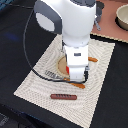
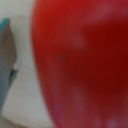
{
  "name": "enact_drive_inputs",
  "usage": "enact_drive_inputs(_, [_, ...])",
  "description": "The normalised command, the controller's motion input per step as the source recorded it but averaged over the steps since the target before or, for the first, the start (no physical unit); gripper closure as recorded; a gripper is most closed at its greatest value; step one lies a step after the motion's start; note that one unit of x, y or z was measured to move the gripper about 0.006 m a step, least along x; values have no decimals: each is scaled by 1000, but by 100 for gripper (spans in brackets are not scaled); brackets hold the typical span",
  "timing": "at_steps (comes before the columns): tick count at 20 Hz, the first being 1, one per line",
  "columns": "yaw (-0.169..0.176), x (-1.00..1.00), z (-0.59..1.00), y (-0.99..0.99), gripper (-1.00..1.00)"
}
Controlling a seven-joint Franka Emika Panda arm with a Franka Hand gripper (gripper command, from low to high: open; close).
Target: Interact with the objects in diverse but meaningful ways.
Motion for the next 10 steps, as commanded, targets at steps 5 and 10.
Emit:
enact_drive_inputs(5, [23,421,18,-46,100])
enact_drive_inputs(10, [24,147,673,91,100])
